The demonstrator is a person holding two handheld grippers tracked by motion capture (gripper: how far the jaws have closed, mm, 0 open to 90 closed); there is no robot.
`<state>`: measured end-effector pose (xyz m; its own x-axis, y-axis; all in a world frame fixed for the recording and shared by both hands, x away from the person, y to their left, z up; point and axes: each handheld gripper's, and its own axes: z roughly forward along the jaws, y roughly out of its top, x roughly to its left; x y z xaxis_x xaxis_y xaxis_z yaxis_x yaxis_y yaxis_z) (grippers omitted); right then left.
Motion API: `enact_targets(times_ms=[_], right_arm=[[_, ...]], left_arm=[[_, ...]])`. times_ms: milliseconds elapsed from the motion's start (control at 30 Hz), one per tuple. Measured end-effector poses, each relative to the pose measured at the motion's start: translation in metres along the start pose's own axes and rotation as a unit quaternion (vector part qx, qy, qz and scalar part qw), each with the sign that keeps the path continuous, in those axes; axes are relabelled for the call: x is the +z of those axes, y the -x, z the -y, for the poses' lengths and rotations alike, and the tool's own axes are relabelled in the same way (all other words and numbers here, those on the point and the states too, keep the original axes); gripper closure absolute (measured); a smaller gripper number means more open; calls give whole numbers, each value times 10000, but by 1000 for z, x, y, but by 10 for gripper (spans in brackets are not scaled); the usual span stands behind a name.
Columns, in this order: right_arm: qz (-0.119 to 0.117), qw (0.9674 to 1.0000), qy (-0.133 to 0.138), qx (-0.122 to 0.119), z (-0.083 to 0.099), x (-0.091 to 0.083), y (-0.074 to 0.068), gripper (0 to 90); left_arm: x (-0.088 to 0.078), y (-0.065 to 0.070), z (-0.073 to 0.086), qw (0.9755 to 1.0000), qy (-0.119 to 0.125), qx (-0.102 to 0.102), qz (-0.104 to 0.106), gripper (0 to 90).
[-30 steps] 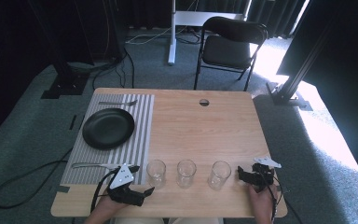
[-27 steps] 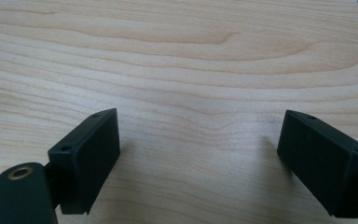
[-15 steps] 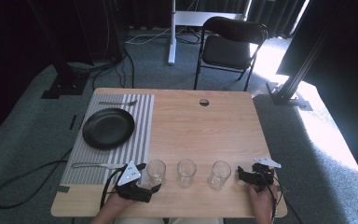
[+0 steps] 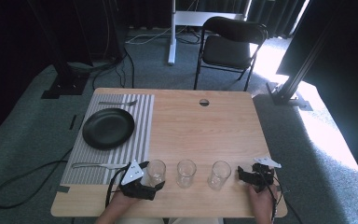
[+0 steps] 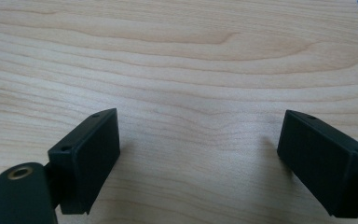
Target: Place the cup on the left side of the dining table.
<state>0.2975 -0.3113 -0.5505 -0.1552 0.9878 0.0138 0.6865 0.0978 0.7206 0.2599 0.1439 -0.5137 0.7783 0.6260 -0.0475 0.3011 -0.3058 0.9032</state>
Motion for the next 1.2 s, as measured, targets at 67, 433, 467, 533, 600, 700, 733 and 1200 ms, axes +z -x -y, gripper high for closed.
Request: enact_targets(times_ms=[67,433,467,533,600,700,733,1200], right_arm=[[0,10000,0,0,0,0,0,123],[-1,10000,0,0,0,0,0,123],[-1,10000,-2,4,0,0,0,123],[0,10000,1,0,0,0,0,123],[-1,10000,0,0,0,0,0,123],[0,10000,-3,5,0,0,0,123],[-1,10000,0,0,0,0,0,123],[-1,10000,0,0,0,0,0,123]], left_arm=[[1,1,0,10000,84,-20,21,46],[8,4,1,9994,311,-121,-98,46],[8,4,1,9994,317,-133,-100,46],[9,5,0,9992,364,-118,-151,46],[11,6,1,9990,382,-67,-243,46],[12,6,2,9983,453,-47,-355,46],[12,6,2,9983,484,-101,-310,46],[15,4,5,9970,637,-76,-443,184]])
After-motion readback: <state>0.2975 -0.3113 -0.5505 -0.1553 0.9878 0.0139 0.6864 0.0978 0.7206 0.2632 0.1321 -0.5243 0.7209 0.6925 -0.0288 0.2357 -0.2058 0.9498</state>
